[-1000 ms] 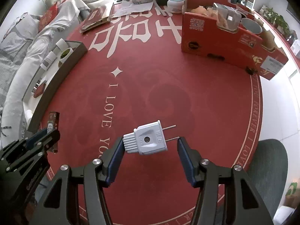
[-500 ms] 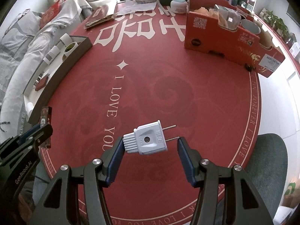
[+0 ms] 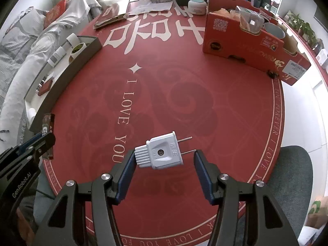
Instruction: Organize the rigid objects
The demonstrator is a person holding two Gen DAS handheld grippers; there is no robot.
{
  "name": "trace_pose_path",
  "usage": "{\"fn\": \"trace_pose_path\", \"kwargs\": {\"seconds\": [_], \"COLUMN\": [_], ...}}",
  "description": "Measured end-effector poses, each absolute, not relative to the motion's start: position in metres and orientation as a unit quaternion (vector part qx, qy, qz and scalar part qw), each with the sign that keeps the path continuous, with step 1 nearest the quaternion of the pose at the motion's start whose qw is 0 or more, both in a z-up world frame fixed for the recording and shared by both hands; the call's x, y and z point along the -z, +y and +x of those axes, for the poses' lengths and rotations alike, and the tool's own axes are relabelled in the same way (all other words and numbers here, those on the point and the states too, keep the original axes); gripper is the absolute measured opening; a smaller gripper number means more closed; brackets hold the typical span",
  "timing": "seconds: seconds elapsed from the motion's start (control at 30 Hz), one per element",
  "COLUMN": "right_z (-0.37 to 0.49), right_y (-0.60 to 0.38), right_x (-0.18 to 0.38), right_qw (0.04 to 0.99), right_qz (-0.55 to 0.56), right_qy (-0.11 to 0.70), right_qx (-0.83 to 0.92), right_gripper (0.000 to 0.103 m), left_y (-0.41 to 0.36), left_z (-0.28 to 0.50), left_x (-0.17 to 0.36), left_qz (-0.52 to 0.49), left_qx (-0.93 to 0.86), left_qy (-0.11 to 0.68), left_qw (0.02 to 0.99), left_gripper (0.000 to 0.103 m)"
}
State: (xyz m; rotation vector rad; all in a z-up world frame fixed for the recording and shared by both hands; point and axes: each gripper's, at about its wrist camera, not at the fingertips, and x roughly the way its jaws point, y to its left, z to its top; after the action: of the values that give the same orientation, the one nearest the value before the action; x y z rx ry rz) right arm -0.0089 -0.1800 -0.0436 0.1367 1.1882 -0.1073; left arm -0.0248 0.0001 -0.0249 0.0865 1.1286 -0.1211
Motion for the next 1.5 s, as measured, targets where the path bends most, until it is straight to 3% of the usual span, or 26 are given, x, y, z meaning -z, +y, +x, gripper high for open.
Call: {"fn": "trace_pose_path", "kwargs": {"seconds": [0.27, 0.63, 1.1, 1.17, 1.2, 1.23, 1.3, 1.5], "right_z": [0.019, 0.142, 0.236, 0.24, 0.242, 0.243, 0.242, 0.224], "right_y": [-0.156, -0.053, 0.029, 0.03, 0.031, 0.031, 0.027, 0.015], "right_x": [0.023, -0.036, 0.036, 0.043, 0.045, 0.046, 0.043, 0.015], "right_qw": [0.835, 0.855, 0.807, 0.801, 0.796, 0.792, 0.802, 0.821], "right_qz": [0.048, 0.036, 0.024, 0.028, 0.028, 0.028, 0.028, 0.021], "right_qy": [0.548, 0.509, 0.578, 0.585, 0.59, 0.593, 0.582, 0.554], "right_qx": [0.022, -0.092, -0.115, -0.126, -0.134, -0.14, -0.133, -0.132], "right_gripper": [0.059, 0.059, 0.059, 0.059, 0.06, 0.065, 0.093, 0.097], "left_y": [0.025, 0.119, 0.17, 0.169, 0.17, 0.171, 0.172, 0.172], "left_z": [-0.004, 0.082, 0.152, 0.155, 0.155, 0.155, 0.152, 0.141], "left_x": [0.005, -0.033, 0.046, 0.051, 0.052, 0.053, 0.049, 0.029], "left_qz": [0.002, -0.042, -0.087, -0.086, -0.088, -0.092, -0.092, -0.075], "left_qx": [0.044, -0.064, -0.12, -0.115, -0.114, -0.114, -0.121, -0.119], "left_qy": [0.527, 0.49, 0.549, 0.549, 0.549, 0.547, 0.539, 0.52], "left_qw": [0.849, 0.869, 0.823, 0.823, 0.823, 0.825, 0.829, 0.843], "left_gripper": [0.026, 0.026, 0.026, 0.043, 0.064, 0.073, 0.079, 0.092]}}
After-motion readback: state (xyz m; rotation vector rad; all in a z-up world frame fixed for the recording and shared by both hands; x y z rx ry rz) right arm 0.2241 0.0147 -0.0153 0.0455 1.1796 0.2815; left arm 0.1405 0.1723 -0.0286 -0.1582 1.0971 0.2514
